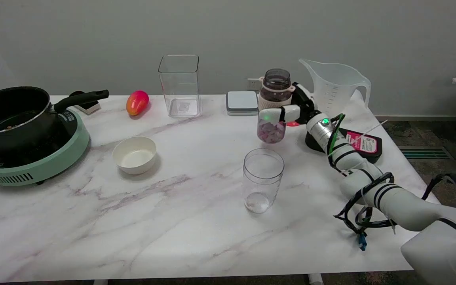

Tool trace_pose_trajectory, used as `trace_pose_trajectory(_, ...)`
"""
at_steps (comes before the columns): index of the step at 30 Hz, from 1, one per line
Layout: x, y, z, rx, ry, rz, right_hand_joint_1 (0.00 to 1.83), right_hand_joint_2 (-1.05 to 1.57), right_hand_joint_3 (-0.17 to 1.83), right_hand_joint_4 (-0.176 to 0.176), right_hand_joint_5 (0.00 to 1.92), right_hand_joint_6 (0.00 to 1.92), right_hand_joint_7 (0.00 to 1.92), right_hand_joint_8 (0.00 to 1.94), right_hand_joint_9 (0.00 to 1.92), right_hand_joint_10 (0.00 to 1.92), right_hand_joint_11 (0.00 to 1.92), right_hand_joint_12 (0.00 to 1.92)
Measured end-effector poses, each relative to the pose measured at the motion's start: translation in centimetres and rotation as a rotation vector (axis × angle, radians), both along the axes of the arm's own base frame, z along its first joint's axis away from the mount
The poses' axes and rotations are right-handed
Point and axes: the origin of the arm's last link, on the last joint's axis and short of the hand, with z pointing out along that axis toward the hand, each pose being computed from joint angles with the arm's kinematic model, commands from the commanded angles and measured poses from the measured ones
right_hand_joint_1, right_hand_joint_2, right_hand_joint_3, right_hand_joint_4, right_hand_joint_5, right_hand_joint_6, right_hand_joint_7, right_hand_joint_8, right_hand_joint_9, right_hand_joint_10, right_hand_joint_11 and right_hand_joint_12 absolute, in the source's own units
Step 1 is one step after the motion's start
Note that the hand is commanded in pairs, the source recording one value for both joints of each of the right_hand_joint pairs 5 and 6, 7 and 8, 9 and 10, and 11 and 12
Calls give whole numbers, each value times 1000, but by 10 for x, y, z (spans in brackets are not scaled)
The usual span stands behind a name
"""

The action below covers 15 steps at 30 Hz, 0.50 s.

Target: Pour the contents of the bottle into the measuring cup.

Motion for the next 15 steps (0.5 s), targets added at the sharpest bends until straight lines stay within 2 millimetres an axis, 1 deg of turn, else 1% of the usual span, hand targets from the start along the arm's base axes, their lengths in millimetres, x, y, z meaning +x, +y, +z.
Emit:
trace_pose_trajectory(9,36,3,21,-34,61,103,1471,1279,359,0,1920,1920,1920,1920,1538,1538,1282,1282)
trace_pose_trajectory(15,58,14,36,-65,113,164,1457,1307,341,0,1920,1920,1920,1920,1546,1546,1286,1286)
